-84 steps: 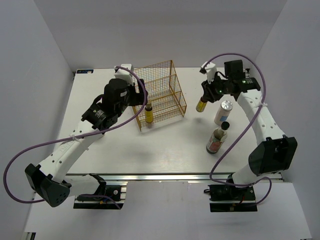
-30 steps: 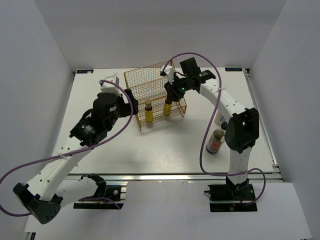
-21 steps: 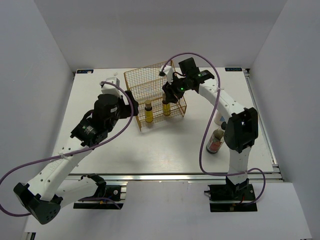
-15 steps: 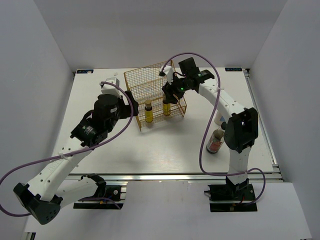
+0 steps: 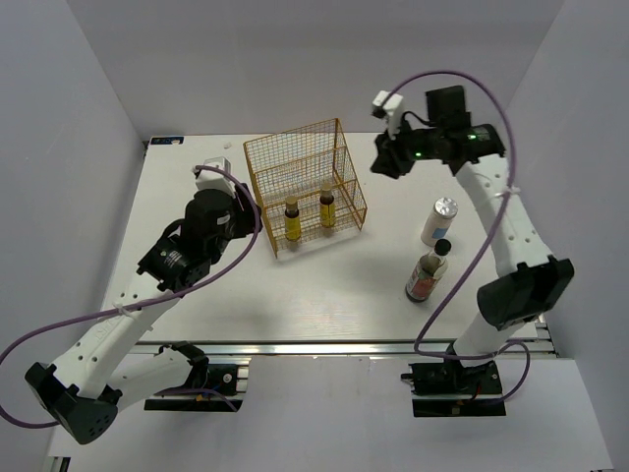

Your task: Organize the condiment bottles

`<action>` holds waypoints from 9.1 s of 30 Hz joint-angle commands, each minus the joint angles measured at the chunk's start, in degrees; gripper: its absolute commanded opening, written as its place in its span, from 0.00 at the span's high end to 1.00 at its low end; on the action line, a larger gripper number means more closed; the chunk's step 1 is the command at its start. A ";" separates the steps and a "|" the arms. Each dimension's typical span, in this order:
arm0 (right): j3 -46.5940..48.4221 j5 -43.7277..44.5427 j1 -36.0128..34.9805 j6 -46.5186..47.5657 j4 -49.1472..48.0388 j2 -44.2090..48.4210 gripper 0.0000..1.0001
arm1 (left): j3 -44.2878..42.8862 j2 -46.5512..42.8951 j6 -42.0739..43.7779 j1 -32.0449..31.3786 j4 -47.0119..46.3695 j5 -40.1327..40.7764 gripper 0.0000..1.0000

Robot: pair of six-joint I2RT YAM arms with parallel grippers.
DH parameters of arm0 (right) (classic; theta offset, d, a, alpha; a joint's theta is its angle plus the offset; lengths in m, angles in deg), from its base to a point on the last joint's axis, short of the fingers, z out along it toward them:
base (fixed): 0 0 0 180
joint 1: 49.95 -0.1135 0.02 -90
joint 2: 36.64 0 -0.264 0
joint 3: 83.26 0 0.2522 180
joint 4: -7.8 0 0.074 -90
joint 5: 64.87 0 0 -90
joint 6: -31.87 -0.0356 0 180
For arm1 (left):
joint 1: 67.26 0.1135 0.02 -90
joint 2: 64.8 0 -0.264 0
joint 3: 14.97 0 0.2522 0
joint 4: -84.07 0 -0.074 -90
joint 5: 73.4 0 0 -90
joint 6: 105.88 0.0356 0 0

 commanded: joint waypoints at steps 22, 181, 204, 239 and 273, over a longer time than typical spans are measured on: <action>-23.78 -4.93 11.94 11.78 18.41 32.65 0.22 | 4.75 -2.74 0.66 -0.04 -2.74 -6.03 0.11; 33.70 5.72 -1.68 -24.61 -42.23 -16.13 1.00 | 4.58 -3.36 -2.77 -0.04 0.25 -1.11 0.12; 34.76 7.74 -3.44 -26.63 -51.99 -21.75 1.00 | 6.42 -3.27 -4.62 -0.04 0.51 -0.32 0.12; 14.73 0.54 -4.58 -24.35 -48.30 -19.12 1.00 | 7.83 -4.06 -7.08 -0.04 1.92 0.99 0.12; 14.88 -1.58 -5.82 -23.46 -43.03 -15.52 0.16 | 5.46 -4.77 -8.75 -0.04 5.25 3.37 0.11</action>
